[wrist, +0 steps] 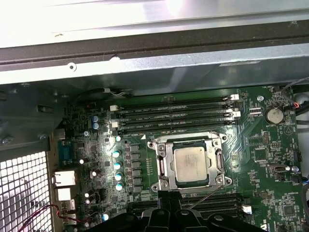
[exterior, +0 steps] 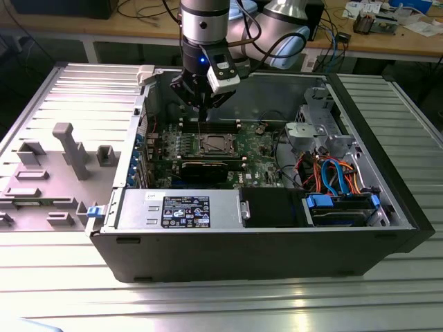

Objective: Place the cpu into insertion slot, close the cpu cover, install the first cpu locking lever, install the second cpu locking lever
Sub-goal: 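Install the first cpu locking lever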

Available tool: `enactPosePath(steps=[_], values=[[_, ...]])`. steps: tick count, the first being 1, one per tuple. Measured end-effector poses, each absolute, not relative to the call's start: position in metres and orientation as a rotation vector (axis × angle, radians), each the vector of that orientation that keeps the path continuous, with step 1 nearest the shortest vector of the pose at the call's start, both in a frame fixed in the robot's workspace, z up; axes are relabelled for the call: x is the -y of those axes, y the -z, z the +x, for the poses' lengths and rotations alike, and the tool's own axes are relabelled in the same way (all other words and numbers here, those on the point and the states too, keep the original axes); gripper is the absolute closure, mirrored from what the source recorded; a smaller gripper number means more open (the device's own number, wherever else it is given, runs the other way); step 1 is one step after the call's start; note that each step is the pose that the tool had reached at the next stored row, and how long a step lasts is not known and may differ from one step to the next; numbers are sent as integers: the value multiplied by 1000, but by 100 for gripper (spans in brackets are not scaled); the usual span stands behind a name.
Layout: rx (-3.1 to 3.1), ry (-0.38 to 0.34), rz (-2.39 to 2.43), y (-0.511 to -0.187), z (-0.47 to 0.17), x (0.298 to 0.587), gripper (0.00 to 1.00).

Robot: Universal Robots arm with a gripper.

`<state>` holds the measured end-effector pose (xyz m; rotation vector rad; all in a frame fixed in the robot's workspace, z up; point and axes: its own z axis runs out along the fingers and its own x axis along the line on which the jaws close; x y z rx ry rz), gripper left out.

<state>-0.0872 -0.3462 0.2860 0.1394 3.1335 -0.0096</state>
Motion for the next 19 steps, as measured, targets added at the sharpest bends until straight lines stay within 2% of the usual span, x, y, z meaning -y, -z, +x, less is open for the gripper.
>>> enactPosePath(steps=[19], values=[[-3136, 9, 29, -286, -87, 346, 89]])
